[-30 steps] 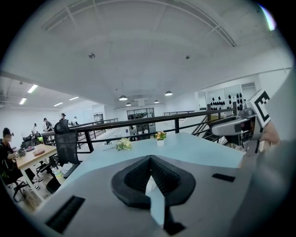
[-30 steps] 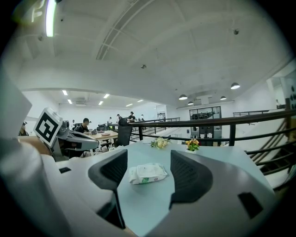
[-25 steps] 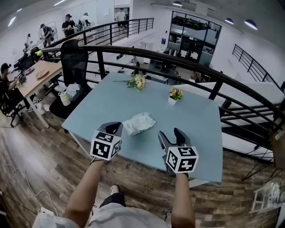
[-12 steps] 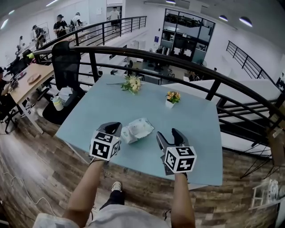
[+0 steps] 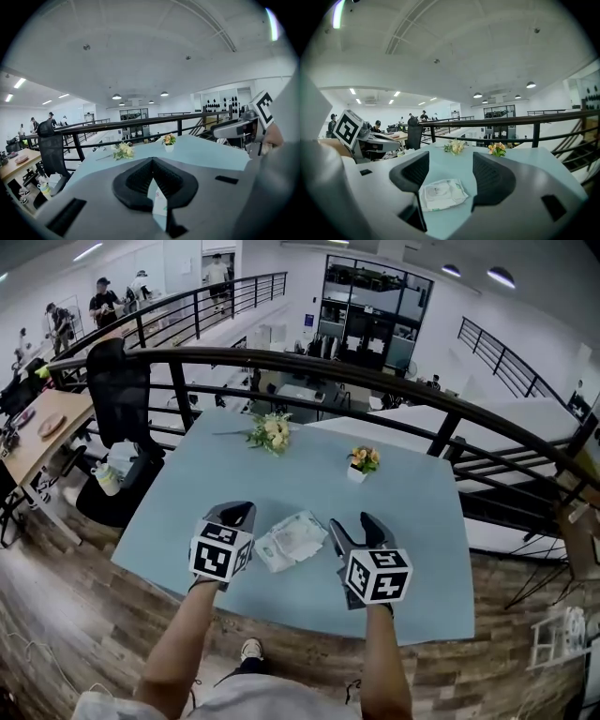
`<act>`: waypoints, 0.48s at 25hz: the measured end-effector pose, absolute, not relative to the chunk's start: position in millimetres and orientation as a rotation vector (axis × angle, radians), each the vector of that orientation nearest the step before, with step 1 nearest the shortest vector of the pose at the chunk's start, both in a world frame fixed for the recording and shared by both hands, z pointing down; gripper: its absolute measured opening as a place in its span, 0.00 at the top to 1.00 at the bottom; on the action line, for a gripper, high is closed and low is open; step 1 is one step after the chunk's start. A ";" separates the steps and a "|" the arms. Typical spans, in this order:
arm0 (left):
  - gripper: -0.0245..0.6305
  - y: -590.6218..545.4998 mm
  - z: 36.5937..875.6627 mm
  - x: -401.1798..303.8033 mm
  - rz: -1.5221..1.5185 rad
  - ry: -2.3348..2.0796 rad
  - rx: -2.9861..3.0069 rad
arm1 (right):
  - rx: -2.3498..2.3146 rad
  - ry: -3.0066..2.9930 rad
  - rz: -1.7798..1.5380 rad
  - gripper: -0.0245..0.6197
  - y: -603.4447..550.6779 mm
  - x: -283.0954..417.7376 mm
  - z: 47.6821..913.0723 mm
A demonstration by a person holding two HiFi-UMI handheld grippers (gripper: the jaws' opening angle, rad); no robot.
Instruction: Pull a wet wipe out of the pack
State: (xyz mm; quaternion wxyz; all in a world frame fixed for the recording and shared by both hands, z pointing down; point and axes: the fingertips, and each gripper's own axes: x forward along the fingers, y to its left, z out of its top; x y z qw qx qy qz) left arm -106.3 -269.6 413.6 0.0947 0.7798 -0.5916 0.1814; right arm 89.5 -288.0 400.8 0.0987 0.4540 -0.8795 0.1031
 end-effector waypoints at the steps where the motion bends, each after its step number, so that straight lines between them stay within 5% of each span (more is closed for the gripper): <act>1: 0.97 -274.7 413.8 -110.3 0.538 -1.748 2.318 | 1.352 -2.597 0.305 0.54 -292.1 85.7 400.4; 12: 0.97 -323.4 417.3 -138.7 0.540 -1.652 2.402 | 1.448 -2.529 0.283 0.54 -328.5 50.6 400.3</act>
